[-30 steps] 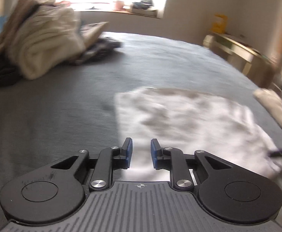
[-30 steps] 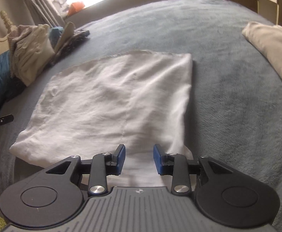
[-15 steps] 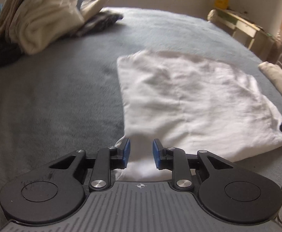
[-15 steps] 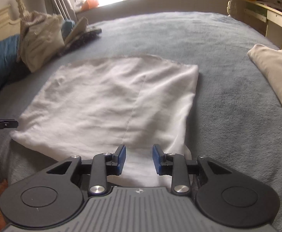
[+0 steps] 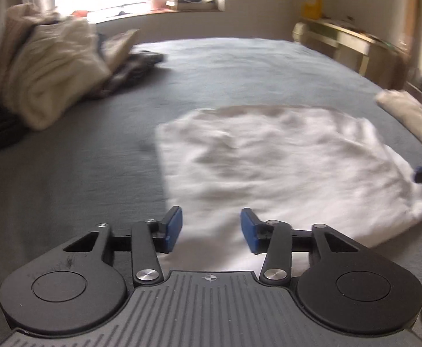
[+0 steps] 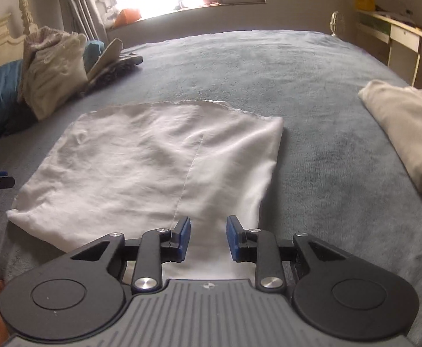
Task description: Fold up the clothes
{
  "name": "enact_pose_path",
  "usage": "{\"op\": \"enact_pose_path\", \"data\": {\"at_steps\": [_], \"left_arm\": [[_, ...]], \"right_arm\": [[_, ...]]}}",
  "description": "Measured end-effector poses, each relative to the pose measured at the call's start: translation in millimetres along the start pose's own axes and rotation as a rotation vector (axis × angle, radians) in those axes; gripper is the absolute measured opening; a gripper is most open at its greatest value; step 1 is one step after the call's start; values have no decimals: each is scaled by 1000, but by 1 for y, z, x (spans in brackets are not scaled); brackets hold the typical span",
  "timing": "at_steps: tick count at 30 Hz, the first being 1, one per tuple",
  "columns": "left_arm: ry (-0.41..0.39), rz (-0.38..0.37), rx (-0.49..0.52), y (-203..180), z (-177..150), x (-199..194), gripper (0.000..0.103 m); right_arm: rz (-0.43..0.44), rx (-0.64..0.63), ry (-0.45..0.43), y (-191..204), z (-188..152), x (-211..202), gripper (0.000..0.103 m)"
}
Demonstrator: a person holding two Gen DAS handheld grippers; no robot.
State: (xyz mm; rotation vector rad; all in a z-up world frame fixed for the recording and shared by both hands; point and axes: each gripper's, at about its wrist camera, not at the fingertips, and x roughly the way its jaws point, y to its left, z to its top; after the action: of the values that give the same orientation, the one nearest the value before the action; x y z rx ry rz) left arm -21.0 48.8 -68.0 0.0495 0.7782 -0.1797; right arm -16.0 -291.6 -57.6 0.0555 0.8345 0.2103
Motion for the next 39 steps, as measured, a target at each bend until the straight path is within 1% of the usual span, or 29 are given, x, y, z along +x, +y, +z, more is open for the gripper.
{"op": "enact_pose_path", "data": {"at_steps": [2,3,4,5,7,8,10,13,15,17,19,21,22,23,25,26,28,30,31,33,34,36,37,39], "left_arm": [[51,-42,25,-17,-4,19,50],[79,-52,29,-22,-9,29,50],[118,-49,24,-25,-15,40,50],[142,-41,15,-25,-19,46,50],[128,-39,15,-24,-18,41,50],[124,-38,17,-22,-17,37,50],[115,-18,8,-18,-11,30,50],[99,-25,2,-18,-2,27,53],[103,-18,19,-24,0,33,54],[121,4,45,-32,-2,42,54],[145,41,49,-36,-5,49,54],[127,43,48,-36,-1,43,54],[99,45,67,-37,3,39,54],[71,47,87,-38,8,35,54],[39,41,118,-41,19,34,58],[37,27,129,-44,26,38,60],[56,11,136,-51,32,53,61],[84,1,141,-61,36,70,61],[108,6,136,-63,33,77,61],[155,16,125,-68,28,89,62],[150,20,117,-67,27,88,63],[167,20,94,-63,28,85,70],[181,18,78,-60,29,85,72],[203,13,31,-53,30,86,77]], "right_arm": [[-32,-2,22,-3,-3,13,29],[-50,22,50,-8,-6,22,28],[-46,73,76,-17,-9,28,26],[-27,136,75,-27,-9,28,23],[4,247,67,-43,-7,26,21],[-3,249,42,-45,-2,20,21],[6,227,1,-46,9,8,21],[67,164,-16,-32,24,7,21],[121,104,3,-17,26,17,21],[174,85,67,-4,18,38,21],[159,30,136,10,4,59,20],[132,-68,115,23,3,55,20],[118,-109,120,28,9,50,20],[109,-134,114,31,15,45,20],[109,-163,94,35,29,36,20],[118,-172,81,35,37,35,20],[125,-191,64,36,50,41,21],[119,-191,64,35,57,57,21],[110,-181,75,33,58,69,21],[83,-159,132,26,56,95,20],[94,-143,138,23,56,100,20],[95,-153,122,24,66,93,20],[97,-159,109,24,72,89,21],[112,-171,62,25,84,81,21]]}}
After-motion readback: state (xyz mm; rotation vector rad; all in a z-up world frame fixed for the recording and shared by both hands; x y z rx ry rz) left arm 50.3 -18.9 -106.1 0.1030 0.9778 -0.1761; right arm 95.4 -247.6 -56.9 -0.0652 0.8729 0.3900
